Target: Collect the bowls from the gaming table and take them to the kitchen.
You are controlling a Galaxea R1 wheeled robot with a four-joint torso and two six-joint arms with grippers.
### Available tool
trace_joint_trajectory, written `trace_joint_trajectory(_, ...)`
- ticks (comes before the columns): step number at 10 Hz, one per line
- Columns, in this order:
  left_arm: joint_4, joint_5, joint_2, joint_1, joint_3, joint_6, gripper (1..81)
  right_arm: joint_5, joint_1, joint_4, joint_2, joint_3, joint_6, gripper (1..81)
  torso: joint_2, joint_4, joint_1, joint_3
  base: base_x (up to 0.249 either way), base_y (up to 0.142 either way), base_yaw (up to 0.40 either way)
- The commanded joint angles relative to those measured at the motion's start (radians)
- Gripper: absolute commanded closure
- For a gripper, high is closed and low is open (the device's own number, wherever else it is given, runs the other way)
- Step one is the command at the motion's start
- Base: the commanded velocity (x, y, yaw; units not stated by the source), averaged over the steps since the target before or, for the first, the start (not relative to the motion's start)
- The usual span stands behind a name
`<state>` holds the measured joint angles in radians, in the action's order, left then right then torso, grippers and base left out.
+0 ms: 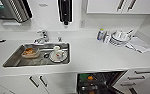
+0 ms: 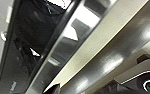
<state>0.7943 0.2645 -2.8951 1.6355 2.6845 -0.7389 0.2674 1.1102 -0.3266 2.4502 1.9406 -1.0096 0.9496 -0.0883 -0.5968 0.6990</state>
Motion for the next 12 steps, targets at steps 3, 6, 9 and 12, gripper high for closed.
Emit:
trace_joint_trajectory(3,0.013,-0.062,0.002,0.025,0.003,-0.005,1.0,0.128,-0.134,0.001,-0.084,-0.089,-0.07,1.0,0.0,0.0,0.0,0.0,0.0,0.0,0.0)
trace_joint_trajectory(6,0.011,-0.062,-0.009,0.02,0.011,0.003,1.0,0.159,-0.088,-0.051,-0.11,-0.111,-0.07,1.0,0.0,0.0,0.0,0.0,0.0,0.0,0.0)
trace_joint_trajectory(9,0.011,-0.064,-0.043,0.019,0.075,0.007,1.0,0.2,-0.078,-0.069,-0.093,-0.095,-0.076,1.0,0.0,0.0,0.0,0.0,0.0,0.0,0.0)
trace_joint_trajectory(12,0.002,-0.062,-0.055,0.013,0.089,0.006,1.0,0.2,-0.01,-0.159,-0.048,-0.013,-0.075,1.0,0.0,0.0,0.0,0.0,0.0,0.0,0.0)
